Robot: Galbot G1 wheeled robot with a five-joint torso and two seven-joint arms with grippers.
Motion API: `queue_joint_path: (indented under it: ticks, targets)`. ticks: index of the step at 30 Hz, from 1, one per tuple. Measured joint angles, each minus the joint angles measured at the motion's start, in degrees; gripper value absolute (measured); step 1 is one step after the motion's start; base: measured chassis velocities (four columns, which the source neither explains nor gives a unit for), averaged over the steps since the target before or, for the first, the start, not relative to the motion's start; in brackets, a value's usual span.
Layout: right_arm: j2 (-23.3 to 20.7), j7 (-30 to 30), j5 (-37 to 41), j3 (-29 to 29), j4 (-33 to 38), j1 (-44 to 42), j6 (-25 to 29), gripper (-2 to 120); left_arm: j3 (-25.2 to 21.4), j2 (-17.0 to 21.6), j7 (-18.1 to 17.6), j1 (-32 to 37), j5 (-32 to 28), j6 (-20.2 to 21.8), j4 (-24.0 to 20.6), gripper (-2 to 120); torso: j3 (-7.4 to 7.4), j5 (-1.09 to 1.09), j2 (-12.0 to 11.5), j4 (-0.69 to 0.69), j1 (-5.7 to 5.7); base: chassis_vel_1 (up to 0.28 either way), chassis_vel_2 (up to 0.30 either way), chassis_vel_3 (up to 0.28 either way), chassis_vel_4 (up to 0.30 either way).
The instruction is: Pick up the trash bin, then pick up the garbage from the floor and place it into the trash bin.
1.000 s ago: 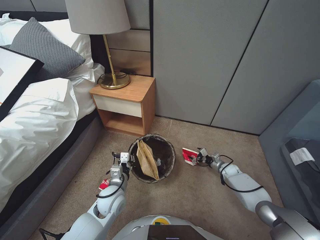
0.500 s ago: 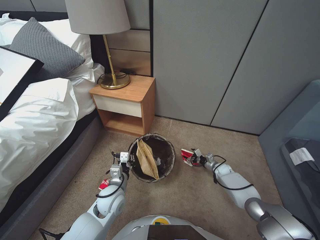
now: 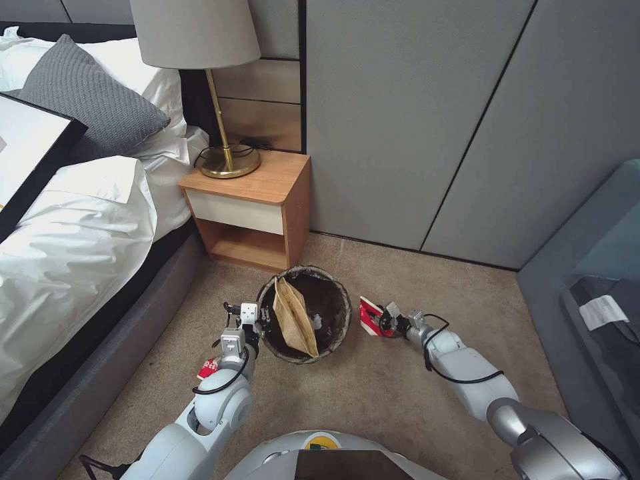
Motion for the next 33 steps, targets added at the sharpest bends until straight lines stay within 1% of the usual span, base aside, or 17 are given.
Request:
queue_joint_path:
  ticks: [2,3,4,6,7,14,17,18,20,21,22,25,26,27,29,30,33]
  targets:
    - [-0.18,0.35,0.23,-0.07,0.41,0.0,0.0,16,0.08,-0.03,-0.02,-0.06,0.0,0.0,0.11,0,0.0,0.0,0.0,0.01,0.0,0.0,0.0,0.0,0.0]
    - [-0.18,0.35,0.23,-0.07,0.41,0.0,0.0,16,0.08,-0.03,-0.02,-0.06,0.0,0.0,0.11,0,0.0,0.0,0.0,0.01,0.0,0.0,0.0,0.0,0.0]
    - [-0.32,0.57,0.42,-0.1,0.63,0.0,0.0,9,0.15,-0.08,-0.02,-0.09,0.0,0.0,0.18,0,0.0,0.0,0.0,0.01,0.0,0.0,0.0,0.0,0.0]
    - [-0.47,0.8,0.68,-0.15,0.84,0.0,0.0,6,0.18,-0.13,-0.03,-0.11,0.0,0.0,0.19,0,0.0,0.0,0.0,0.01,0.0,0.0,0.0,0.0,0.0]
    - [-0.76,1.27,1.19,-0.23,1.19,0.01,-0.01,0,0.25,-0.17,-0.05,-0.13,0.0,0.02,0.19,0,0.0,0.0,0.0,0.0,0.0,0.0,0.0,0.0,0.0]
    - [-1.39,5.14,2.14,-0.27,2.71,-0.16,-0.14,0,0.45,-0.22,-0.08,-0.23,0.01,0.09,0.19,0,0.0,-0.01,0.0,0.0,0.0,0.0,0.0,0.0,0.0]
    - [-2.61,9.29,2.66,1.08,6.6,-1.57,-0.52,0,0.85,-0.08,-0.1,-0.12,0.01,0.17,0.16,0,0.0,0.0,0.0,0.01,0.0,0.0,0.0,0.0,0.0]
    - [-2.61,9.29,2.66,1.08,6.6,-1.57,-0.52,0,0.85,-0.08,-0.1,-0.12,0.01,0.17,0.16,0,0.0,0.0,0.0,0.01,0.0,0.0,0.0,0.0,0.0]
    - [-4.55,12.29,4.6,2.31,11.59,-3.48,-1.43,0,1.09,0.05,-0.1,0.05,0.02,0.18,0.05,0,0.0,0.0,0.0,0.01,0.0,0.0,0.0,0.0,0.0]
    - [-5.97,14.38,6.25,3.21,15.84,-5.13,-2.09,0,1.25,0.12,-0.1,0.13,0.02,0.2,-0.02,0,0.0,-0.02,0.0,-0.02,0.0,0.0,0.0,0.0,0.0]
    - [-5.97,14.38,6.25,3.21,15.84,-5.13,-2.09,0,1.25,0.12,-0.1,0.13,0.02,0.2,-0.02,0,0.0,-0.02,0.0,-0.02,0.0,0.0,0.0,0.0,0.0]
    - [-8.79,19.57,9.55,5.61,26.4,-9.16,-3.26,0,1.65,0.2,-0.11,0.37,0.09,0.22,-0.08,0,0.0,-0.02,0.0,-0.02,0.0,0.0,0.0,0.0,0.0]
    - [-8.79,19.57,9.55,5.61,26.4,-9.16,-3.26,0,1.65,0.2,-0.11,0.37,0.09,0.22,-0.08,0,0.0,-0.02,0.0,-0.02,0.0,0.0,0.0,0.0,0.0]
    - [-9.5,21.69,10.68,6.69,30.95,-10.73,-3.54,0,1.8,0.21,-0.1,0.44,0.13,0.23,-0.08,0,0.0,-0.02,0.0,-0.03,0.0,0.0,0.0,0.0,0.0]
    - [-10.24,24.4,11.92,8.43,37.43,-12.72,-3.55,0,2.02,0.16,-0.09,0.52,0.2,0.24,-0.09,0,0.0,-0.01,0.0,0.01,0.0,0.0,0.0,0.0,0.0]
    - [-10.24,24.4,11.92,8.43,37.43,-12.72,-3.55,0,2.02,0.16,-0.09,0.52,0.2,0.24,-0.09,0,0.0,-0.01,0.0,0.01,0.0,0.0,0.0,0.0,0.0]
    - [-11.18,28.24,12.41,12.19,46.86,-16.56,-2.87,0,2.35,0.01,-0.11,0.48,0.36,0.3,-0.05,0,0.0,-0.01,0.0,0.01,0.0,0.0,0.0,0.0,0.0]
